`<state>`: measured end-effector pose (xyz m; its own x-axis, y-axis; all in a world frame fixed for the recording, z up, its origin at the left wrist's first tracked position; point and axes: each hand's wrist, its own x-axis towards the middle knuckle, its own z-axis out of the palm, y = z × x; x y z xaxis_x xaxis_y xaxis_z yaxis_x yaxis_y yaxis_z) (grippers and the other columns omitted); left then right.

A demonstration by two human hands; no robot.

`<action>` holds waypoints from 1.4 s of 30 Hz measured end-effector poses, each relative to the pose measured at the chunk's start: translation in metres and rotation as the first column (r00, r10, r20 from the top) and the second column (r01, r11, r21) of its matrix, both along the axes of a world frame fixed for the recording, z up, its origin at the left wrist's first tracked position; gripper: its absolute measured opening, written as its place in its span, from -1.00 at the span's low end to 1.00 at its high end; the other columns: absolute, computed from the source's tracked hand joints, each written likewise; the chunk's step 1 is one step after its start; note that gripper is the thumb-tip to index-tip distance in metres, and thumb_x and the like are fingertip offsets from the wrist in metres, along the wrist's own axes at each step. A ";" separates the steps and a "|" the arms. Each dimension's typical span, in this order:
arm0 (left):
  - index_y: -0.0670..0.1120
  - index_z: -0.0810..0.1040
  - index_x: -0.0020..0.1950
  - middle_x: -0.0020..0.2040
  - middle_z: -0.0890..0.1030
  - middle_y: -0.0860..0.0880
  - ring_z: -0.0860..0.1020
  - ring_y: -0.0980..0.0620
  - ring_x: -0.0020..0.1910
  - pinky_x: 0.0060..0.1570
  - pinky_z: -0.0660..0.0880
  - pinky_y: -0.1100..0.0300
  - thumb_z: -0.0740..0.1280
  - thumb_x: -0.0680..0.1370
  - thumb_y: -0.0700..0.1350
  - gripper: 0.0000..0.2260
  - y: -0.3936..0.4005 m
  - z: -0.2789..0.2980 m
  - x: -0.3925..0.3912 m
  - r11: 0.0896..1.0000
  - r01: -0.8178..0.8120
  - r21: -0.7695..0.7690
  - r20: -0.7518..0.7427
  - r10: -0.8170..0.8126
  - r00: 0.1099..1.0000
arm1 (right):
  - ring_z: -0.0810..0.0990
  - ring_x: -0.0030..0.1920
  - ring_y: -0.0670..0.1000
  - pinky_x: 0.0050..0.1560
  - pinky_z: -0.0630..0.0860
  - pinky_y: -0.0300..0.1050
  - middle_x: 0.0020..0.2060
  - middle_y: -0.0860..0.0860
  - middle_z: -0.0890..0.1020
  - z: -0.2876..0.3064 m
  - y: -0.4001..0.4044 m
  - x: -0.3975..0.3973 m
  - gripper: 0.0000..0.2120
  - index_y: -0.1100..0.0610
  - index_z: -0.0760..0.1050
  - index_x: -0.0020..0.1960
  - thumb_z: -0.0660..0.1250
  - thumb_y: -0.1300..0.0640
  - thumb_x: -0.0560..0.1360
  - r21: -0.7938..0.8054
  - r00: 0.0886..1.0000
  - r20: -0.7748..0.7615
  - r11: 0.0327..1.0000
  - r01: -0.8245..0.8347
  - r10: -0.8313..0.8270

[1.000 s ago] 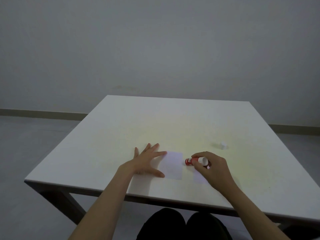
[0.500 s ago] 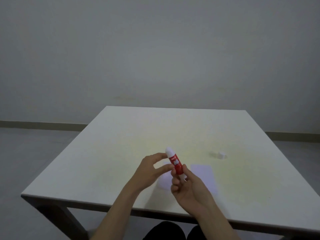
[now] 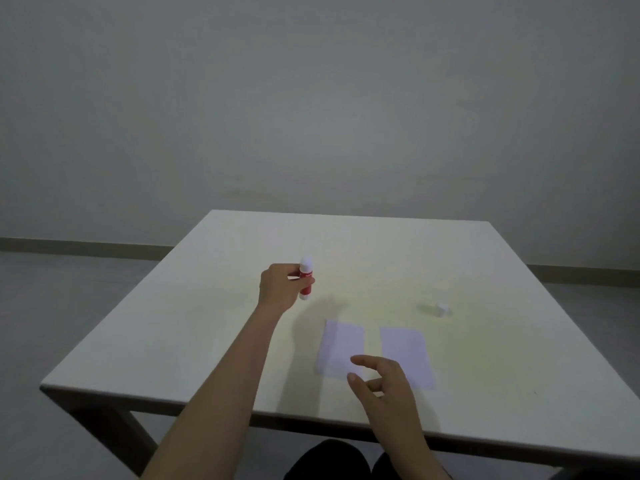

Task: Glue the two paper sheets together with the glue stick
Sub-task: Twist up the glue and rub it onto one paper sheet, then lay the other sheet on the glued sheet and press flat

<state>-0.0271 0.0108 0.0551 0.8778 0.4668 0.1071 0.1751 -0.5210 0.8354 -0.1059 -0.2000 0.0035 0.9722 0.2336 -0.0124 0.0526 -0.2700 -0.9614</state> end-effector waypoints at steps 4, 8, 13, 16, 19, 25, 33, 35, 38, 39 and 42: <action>-0.28 0.60 -0.34 -0.26 0.70 -0.18 0.47 0.19 -0.36 -0.35 0.31 0.35 0.34 0.49 -0.14 -0.73 0.002 -0.018 0.007 0.998 -0.039 -0.039 -0.005 0.039 0.999 | 0.57 -0.23 -0.16 -0.27 0.46 -0.46 0.04 -0.21 0.46 -0.003 -0.006 0.003 -0.77 -0.20 0.50 -0.08 0.38 0.15 0.47 -0.039 0.998 0.053 0.999 -0.010 0.013; -0.27 0.61 -0.35 -0.27 0.70 -0.15 0.46 0.16 -0.36 -0.34 0.31 0.38 0.34 0.49 -0.12 -0.72 0.001 -0.025 0.010 0.996 -0.050 -0.068 -0.004 0.050 0.999 | 0.53 -0.27 -0.20 -0.25 0.41 -0.47 0.00 -0.14 0.49 -0.008 -0.004 0.007 -0.80 -0.12 0.54 -0.05 0.39 0.18 0.46 -0.153 0.974 0.214 0.988 -0.035 0.067; -0.25 0.61 -0.34 -0.24 0.71 -0.14 0.48 0.12 -0.32 -0.32 0.34 0.33 0.35 0.49 -0.13 -0.74 -0.001 -0.034 0.011 0.994 -0.064 -0.086 -0.025 0.062 0.998 | 0.49 0.08 -0.10 0.04 0.41 -0.32 0.09 -0.10 0.56 -0.011 0.022 0.022 -0.76 0.02 0.55 0.16 0.26 0.03 0.54 -0.515 0.853 0.417 0.855 -0.062 0.313; -0.23 0.63 -0.34 -0.25 0.71 -0.11 0.48 0.22 -0.38 -0.44 0.31 0.46 0.35 0.49 -0.11 -0.74 0.000 -0.039 0.011 0.993 -0.088 -0.075 -0.025 0.087 0.996 | 0.46 0.14 0.01 0.12 0.37 -0.14 0.13 -0.04 0.59 -0.010 0.036 0.032 -0.70 0.06 0.53 0.21 0.19 -0.01 0.56 -0.676 0.801 0.431 0.736 -0.018 0.415; -0.20 0.62 -0.35 -0.26 0.72 -0.10 0.46 0.31 -0.47 -0.48 0.32 0.48 0.35 0.48 -0.12 -0.76 0.001 -0.042 0.010 0.993 -0.089 -0.082 -0.022 0.087 0.996 | 0.46 0.07 0.08 0.06 0.35 -0.07 -0.01 0.05 0.64 -0.009 0.047 0.038 -0.67 0.15 0.59 0.06 0.21 -0.06 0.54 -0.779 0.764 0.417 0.627 0.021 0.493; -0.07 0.26 0.49 0.34 0.48 -0.08 0.49 -0.02 0.27 0.26 0.43 0.03 0.50 0.38 -0.02 -0.26 0.000 -0.042 0.008 0.974 -0.149 -0.170 -0.043 0.144 0.989 | 0.57 -0.39 -0.02 -0.28 0.52 -0.18 -0.65 -0.10 0.51 0.009 0.054 0.028 -0.59 0.05 0.50 -0.63 0.59 -0.22 -0.02 -0.862 0.696 0.464 0.462 0.211 0.548; -0.07 0.29 0.44 0.36 0.44 -0.08 0.51 -0.01 0.17 0.09 0.48 0.13 0.42 0.46 0.00 -0.40 -0.013 -0.054 -0.023 0.899 -0.359 -0.250 0.132 0.399 0.907 | 0.64 -0.38 0.01 -0.08 0.63 -0.10 -0.66 -0.08 0.54 0.016 0.058 0.015 -0.69 0.06 0.47 -0.66 0.62 0.08 -0.15 -0.819 0.613 0.559 0.489 0.301 0.558; -0.05 0.44 0.31 0.22 0.57 -0.05 0.57 0.05 -0.03 -0.08 0.45 0.23 0.36 0.51 -0.02 -0.62 -0.020 -0.054 -0.035 0.898 -0.333 -0.287 0.128 0.380 0.916 | 0.65 -0.35 0.03 -0.01 0.60 -0.04 -0.64 -0.07 0.55 0.017 0.056 0.018 -0.75 0.07 0.50 -0.62 0.59 0.12 -0.04 -0.789 0.631 0.596 0.508 0.346 0.496; -0.05 0.59 0.02 -0.04 0.70 -0.09 0.65 0.09 -0.26 -0.23 0.52 0.21 0.28 0.55 -0.10 -0.88 -0.031 -0.056 -0.050 0.913 -0.229 -0.337 0.032 0.254 0.967 | 0.62 -0.30 0.07 0.04 0.31 0.03 -0.55 -0.04 0.60 0.022 0.044 0.031 -0.84 0.07 0.54 -0.51 0.50 0.15 0.17 -0.678 0.667 0.683 0.600 0.426 0.298; -0.10 0.62 -0.01 -0.11 0.70 -0.09 0.66 0.08 -0.30 -0.28 0.54 0.21 0.28 0.56 -0.11 -0.86 -0.036 -0.056 -0.053 0.911 -0.187 -0.368 -0.031 0.189 0.982 | 0.61 -0.27 0.08 0.02 0.24 0.02 -0.50 -0.04 0.63 0.023 0.037 0.037 -0.86 0.07 0.56 -0.46 0.48 0.14 0.23 -0.616 0.684 0.700 0.656 0.436 0.203; -0.21 0.62 0.01 -0.19 0.70 -0.11 0.68 -0.02 -0.32 -0.37 0.56 0.22 0.26 0.57 -0.09 -0.77 -0.058 -0.049 -0.052 0.857 -0.095 -0.506 -0.189 -0.002 0.982 | 0.60 -0.16 0.03 0.09 0.26 0.00 -0.33 -0.09 0.69 0.033 0.010 0.052 -0.88 0.03 0.62 -0.30 0.39 0.11 0.41 -0.378 0.830 0.538 0.839 0.391 -0.144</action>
